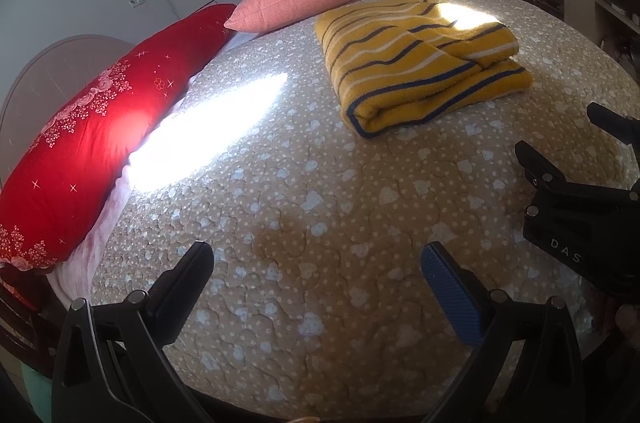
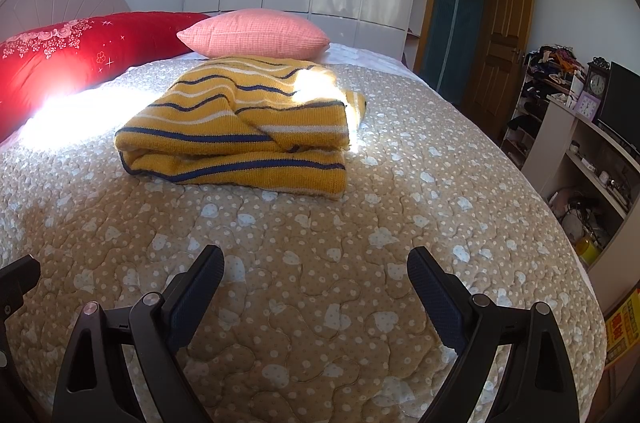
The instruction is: Fold small clothes
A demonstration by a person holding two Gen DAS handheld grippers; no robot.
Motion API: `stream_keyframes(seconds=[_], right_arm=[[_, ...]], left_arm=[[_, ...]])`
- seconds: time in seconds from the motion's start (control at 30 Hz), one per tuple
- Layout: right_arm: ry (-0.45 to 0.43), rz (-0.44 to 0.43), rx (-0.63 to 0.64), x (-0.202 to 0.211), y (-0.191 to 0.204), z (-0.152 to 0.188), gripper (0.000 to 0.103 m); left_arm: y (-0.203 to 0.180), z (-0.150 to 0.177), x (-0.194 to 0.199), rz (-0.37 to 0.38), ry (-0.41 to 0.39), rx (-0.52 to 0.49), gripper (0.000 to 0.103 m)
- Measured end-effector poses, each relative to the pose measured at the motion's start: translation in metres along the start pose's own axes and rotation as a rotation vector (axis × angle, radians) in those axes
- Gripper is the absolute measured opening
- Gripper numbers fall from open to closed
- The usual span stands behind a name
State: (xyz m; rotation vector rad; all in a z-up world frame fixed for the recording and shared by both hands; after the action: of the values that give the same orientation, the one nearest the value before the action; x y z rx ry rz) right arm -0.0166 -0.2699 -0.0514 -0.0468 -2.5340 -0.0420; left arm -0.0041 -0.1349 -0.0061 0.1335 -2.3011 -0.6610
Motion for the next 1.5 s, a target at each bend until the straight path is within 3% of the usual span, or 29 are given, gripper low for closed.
stream_keyframes(seconds=[1.07,1.37,1.5], right_arm=[[0.012,-0.004,0.000,-0.005,-0.002,0.003,0.096],[0.007,-0.003,-0.002,-0.004,-0.002,0.003,0.096],[-0.040,-0.002,-0.020,0.006,-0.005,-0.001,0.096]], left_arm=[[-0.011,0.013,-0.008,0.053,0.054,-0.027,0.103],[0.001,0.009,-0.007,0.074,0.032,0.027,0.103],[0.009,0.006,-0.006,0.069,0.021,0.056,0.103]])
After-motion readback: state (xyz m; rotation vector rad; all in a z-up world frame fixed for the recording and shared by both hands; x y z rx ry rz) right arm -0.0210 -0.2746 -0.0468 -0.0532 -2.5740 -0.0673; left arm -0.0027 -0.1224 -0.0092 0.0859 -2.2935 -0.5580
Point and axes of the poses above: each gripper's, at about its wrist camera, not at the fingertips, and x roughly against the way its jaws point, y to its left, z to its underside, the point moved 6 cm from there along -x, roughly the way its jaws point, and after that the axes turned 12 degrees about -z, right-handed, at the moved point
